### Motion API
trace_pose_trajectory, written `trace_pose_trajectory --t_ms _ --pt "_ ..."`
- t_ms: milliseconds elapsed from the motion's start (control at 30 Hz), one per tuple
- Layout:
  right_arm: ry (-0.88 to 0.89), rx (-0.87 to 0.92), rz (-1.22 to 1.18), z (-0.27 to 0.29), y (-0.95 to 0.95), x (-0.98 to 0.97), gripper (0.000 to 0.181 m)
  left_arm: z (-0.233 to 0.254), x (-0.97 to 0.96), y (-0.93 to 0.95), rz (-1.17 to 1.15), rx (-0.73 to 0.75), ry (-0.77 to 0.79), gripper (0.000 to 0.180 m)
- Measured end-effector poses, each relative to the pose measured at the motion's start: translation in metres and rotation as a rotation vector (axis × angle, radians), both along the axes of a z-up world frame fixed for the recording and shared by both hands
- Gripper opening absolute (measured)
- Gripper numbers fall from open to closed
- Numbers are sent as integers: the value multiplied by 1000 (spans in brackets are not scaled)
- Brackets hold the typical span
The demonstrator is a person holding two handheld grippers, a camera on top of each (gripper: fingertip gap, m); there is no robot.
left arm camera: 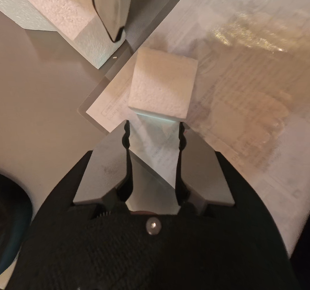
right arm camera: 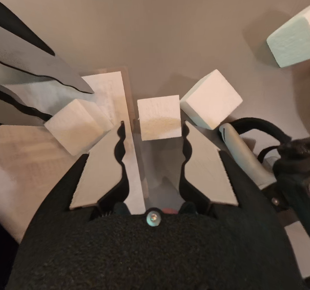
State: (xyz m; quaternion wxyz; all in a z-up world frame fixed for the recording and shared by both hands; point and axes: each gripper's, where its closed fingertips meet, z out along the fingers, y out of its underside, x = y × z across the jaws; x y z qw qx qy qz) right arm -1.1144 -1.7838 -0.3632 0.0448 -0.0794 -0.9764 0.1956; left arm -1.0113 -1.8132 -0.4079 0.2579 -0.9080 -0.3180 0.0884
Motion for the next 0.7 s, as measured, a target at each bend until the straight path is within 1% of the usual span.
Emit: trace_pose_trajectory --t_ms 33,133,167,200,233,300,400,700 --pt "11 29 17 -4 0 -2 75 0 0 0 3 2 0 57" --pt "2 95 38 -18 -2 -3 76 0 0 0 6 3 2 57" --pt "8 118 41 -23 -2 -5 73 0 0 0 6 2 2 57" --pt "13 142 47 -28 -1 -6 58 0 0 0 7 2 1 57" --pt "17 150 52 -29 -1 -6 57 0 0 0 7 3 1 57" --pt "-4 147 39 -27 -1 -3 56 0 0 0 7 3 2 57" --pt "-12 84 26 -12 0 2 56 0 0 0 5 7 5 57" --pt "68 17 33 29 14 19 57 0 0 1 -1 22 17 56"
